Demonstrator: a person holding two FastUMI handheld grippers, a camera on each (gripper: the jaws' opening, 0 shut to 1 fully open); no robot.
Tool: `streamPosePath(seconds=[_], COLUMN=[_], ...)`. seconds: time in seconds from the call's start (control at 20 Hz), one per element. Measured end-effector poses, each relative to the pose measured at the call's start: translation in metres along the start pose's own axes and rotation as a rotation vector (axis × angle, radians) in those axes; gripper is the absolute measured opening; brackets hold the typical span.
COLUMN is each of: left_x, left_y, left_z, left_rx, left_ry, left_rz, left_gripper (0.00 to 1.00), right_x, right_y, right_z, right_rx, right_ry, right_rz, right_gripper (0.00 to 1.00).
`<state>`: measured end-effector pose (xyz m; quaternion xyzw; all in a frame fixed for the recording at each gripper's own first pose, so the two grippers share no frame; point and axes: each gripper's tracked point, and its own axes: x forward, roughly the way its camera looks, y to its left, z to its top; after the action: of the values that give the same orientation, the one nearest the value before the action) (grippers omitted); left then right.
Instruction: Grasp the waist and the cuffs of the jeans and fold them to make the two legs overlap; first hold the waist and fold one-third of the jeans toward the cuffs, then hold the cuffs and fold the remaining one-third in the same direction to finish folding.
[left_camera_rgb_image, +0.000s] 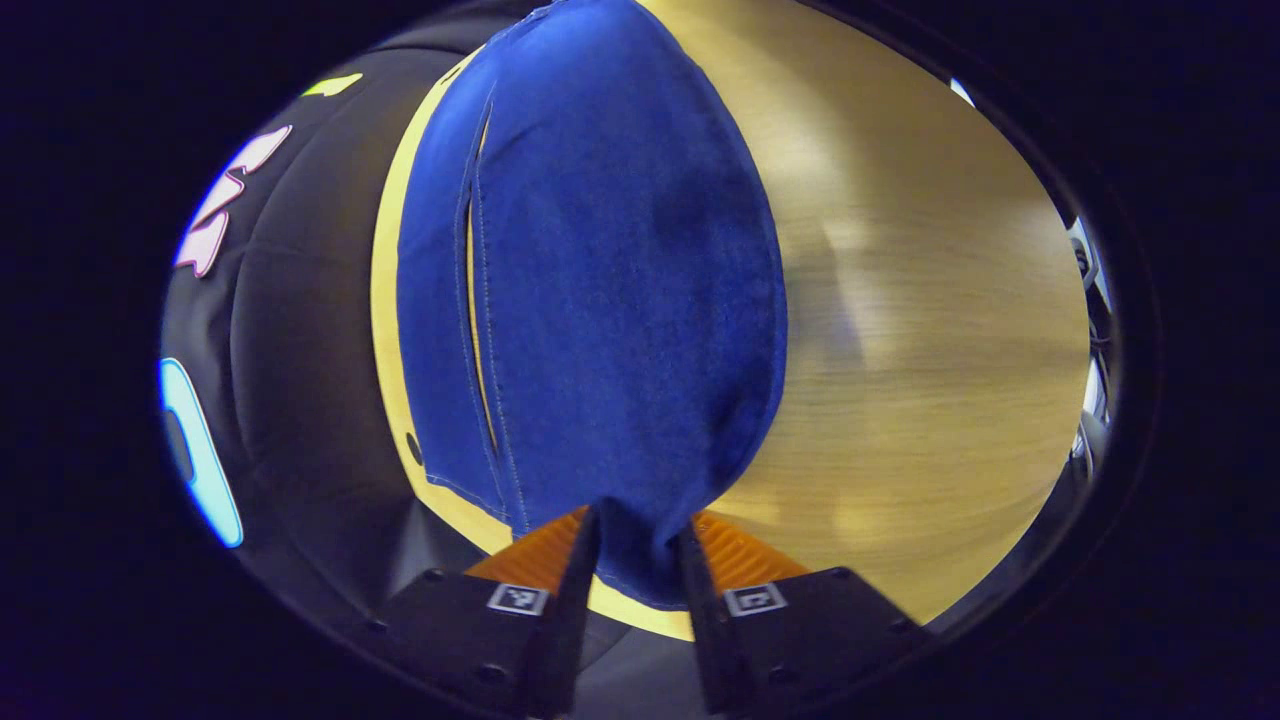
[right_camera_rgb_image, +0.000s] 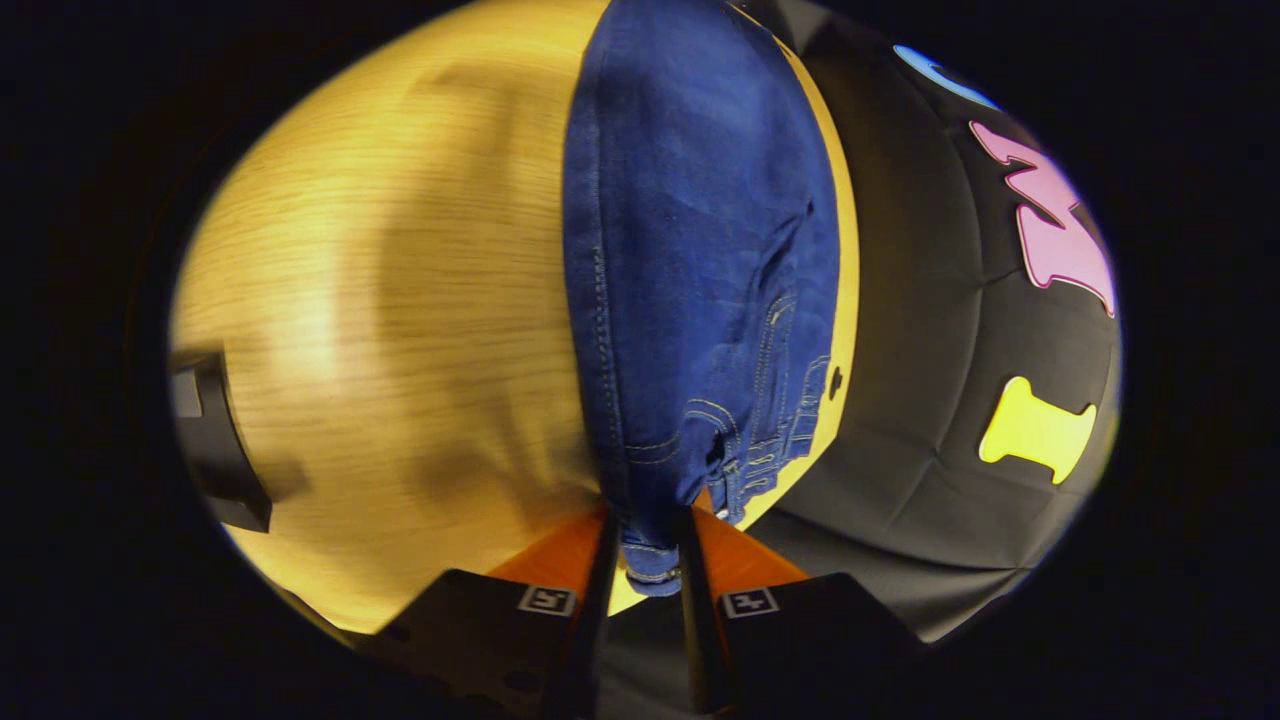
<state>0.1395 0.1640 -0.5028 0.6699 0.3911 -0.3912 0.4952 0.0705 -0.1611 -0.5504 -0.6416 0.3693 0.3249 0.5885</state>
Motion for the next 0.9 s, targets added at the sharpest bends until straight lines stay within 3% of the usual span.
streamPosePath(seconds=[0.05, 0.1, 0.15, 0.2, 0.3, 0.4, 0.5, 0.65, 0.8, 0.9], left_x=[0.002, -0.001, 0.001, 0.003, 0.005, 0.006, 0.005, -0.007, -0.024, -0.044], left_y=[-0.002, -0.005, -0.004, -0.002, 0.001, 0.0, 0.007, 0.02, 0.029, 0.049], left_z=[-0.001, -0.005, -0.003, -0.002, -0.003, -0.005, -0.005, -0.002, 0.006, 0.025], left_rx=[-0.027, -0.055, -0.082, -0.118, -0.208, -0.279, -0.337, -0.352, -0.44, -0.609], left_ry=[-0.001, 0.004, 0.003, 0.002, -0.003, -0.01, -0.021, -0.067, -0.104, -0.201], left_rz=[0.006, 0.008, 0.002, -0.007, -0.051, -0.156, -0.229, -0.262, -0.408, -0.556], left_gripper=[0.27, 0.1, 0.07, 0.06, 0.06, 0.06, 0.06, 0.06, 0.06, 0.08], right_x=[0.0, 0.002, 0.006, 0.01, 0.012, 0.008, 0.0, -0.025, -0.037, -0.043], right_y=[0.0, -0.001, -0.002, -0.005, -0.007, -0.011, -0.023, -0.043, -0.069, -0.101], right_z=[0.0, 0.0, -0.001, -0.003, -0.003, 0.0, 0.003, 0.011, 0.014, 0.023], right_rx=[0.047, 0.093, 0.134, 0.173, 0.269, 0.369, 0.405, 0.384, 0.456, 0.583], right_ry=[0.008, 0.019, 0.027, 0.04, 0.045, 0.049, 0.026, 0.001, -0.026, -0.087], right_rz=[0.019, 0.043, 0.067, 0.091, 0.139, 0.2, 0.197, 0.169, 0.179, 0.188], right_gripper=[0.41, 0.19, 0.2, 0.11, 0.08, 0.05, 0.05, 0.04, 0.05, 0.05])
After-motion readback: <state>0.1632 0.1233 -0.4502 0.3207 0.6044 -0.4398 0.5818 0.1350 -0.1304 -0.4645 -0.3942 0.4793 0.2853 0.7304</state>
